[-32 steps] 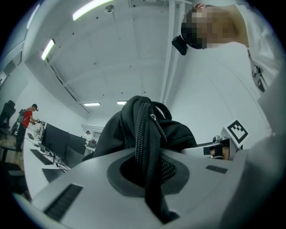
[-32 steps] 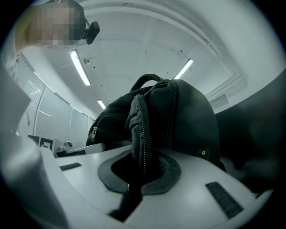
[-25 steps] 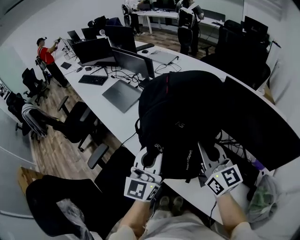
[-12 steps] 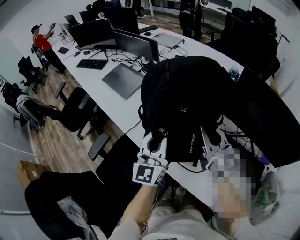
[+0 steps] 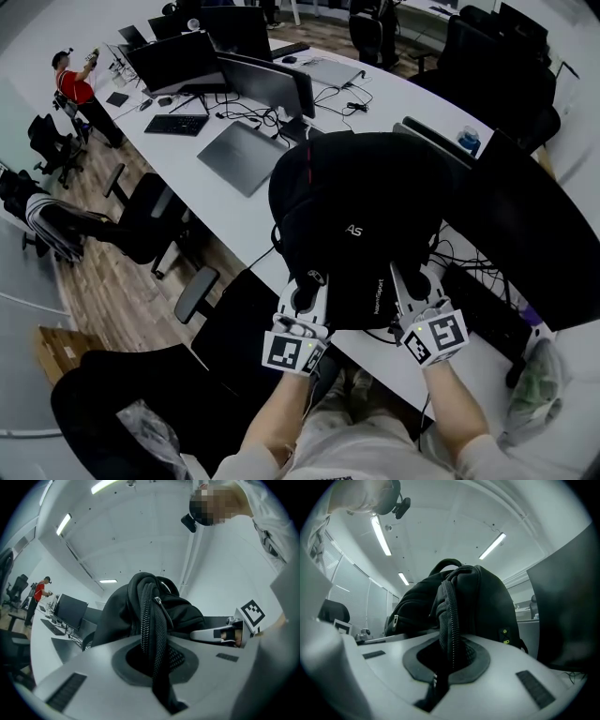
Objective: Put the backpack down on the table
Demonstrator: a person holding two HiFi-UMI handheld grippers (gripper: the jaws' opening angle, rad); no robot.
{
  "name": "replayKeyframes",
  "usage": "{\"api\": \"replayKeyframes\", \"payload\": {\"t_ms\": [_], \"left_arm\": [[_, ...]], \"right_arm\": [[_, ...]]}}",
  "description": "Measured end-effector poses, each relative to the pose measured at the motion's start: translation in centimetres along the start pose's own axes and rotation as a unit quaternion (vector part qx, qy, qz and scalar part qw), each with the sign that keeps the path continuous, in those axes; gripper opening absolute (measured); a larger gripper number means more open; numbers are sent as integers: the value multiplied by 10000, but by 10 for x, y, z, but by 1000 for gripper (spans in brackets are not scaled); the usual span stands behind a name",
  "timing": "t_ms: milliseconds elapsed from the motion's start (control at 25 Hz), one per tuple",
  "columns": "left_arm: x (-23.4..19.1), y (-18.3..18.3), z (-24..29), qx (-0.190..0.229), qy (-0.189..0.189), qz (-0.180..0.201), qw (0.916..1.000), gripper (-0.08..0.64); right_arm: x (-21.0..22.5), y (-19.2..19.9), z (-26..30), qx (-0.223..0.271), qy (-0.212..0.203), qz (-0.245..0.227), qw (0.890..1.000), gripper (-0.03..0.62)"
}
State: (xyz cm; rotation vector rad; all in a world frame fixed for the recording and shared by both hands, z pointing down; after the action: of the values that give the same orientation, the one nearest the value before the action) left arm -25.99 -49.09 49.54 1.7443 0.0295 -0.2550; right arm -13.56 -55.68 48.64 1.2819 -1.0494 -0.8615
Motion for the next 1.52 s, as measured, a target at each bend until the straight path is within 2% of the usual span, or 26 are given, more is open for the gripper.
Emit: {"api": "replayKeyframes", "payload": {"t_ms": [160,520,880,1280,1520], "left_arm": [[-1,11,-8,-56,-83,168,9998,14],[-10,38,-26,-296,-226,256,9990,14],[-13,32,-46,-474,-343,482,9971,52],[-17,32,-75,-603,-202,628,9960,107],[-15,33,-89,-608,36,592,9964,112]], "right_arm": [[-2,13,-2,-9,102,-85,9999,23],[-17,40,-8,62,91,-298,9995,26],[-31,44,-16,-69,34,-187,9998,58],[-59,42,-39,-61,19,-147,9999,98],[-73,42,-55,-71,222,-332,9992,114]]}}
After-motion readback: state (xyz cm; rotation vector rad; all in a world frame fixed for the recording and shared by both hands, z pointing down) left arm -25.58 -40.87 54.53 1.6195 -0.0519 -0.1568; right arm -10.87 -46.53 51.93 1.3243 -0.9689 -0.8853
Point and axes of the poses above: the fingertips, and each gripper's own axes: z forward along the fingers, x to its right, y out of its underside, the point moved 1 cm from there along -z, backward along the fingers, and after that the axes turned 15 degrees about -y, right-handed, at the moved point
